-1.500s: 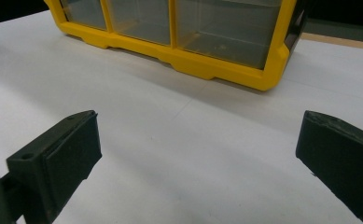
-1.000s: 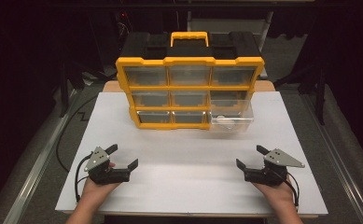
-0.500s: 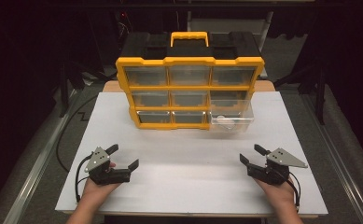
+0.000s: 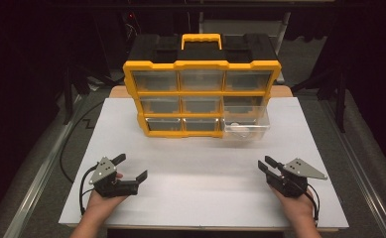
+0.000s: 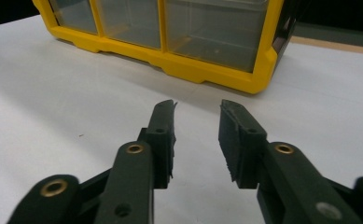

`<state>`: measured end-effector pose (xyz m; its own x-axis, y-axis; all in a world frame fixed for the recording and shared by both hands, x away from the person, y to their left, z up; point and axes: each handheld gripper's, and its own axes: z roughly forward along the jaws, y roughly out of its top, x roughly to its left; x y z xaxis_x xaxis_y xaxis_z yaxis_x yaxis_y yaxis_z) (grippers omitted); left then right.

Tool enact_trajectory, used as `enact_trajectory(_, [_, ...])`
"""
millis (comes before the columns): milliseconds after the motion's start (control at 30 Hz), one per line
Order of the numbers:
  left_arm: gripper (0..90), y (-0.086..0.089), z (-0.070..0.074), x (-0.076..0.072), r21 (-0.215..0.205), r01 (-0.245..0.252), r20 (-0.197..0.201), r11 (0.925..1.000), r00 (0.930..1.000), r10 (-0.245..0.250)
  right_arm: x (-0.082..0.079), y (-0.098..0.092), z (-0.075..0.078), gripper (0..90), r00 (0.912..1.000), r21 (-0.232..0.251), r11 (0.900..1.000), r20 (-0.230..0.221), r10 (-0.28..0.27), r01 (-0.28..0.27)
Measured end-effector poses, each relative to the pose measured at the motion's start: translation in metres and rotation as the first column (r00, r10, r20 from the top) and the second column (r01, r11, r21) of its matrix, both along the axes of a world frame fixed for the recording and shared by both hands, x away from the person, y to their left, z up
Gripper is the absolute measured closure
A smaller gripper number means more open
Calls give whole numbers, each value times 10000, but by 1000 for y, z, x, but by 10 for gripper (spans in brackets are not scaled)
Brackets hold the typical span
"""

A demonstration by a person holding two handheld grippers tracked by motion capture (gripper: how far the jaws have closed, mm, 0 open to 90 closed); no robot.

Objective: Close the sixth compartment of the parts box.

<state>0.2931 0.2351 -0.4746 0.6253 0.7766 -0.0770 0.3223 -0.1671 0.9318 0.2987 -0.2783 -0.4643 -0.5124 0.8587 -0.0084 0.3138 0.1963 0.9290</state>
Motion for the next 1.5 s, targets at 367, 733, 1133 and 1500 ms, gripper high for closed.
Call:
enact_trajectory(367, [5,-1,0,1,-74,68,13,9999,10000,-67,-1,0,0,900,9998,32,9998,-132,176,-175])
enact_trajectory(733, [5,-2,-1,2,-156,141,77,9998,9999,-140,-1,7,3,900,9994,-47,9996,208,264,-263])
enact_trajectory(1133, [6,-2,-2,3,-132,198,55,9997,9998,-197,6,32,9,900,9968,-48,9971,260,757,-756])
enact_trajectory(1500, [6,-3,-1,3,-160,208,78,9997,9998,-207,10,45,25,900,9928,108,9949,671,992,-1001])
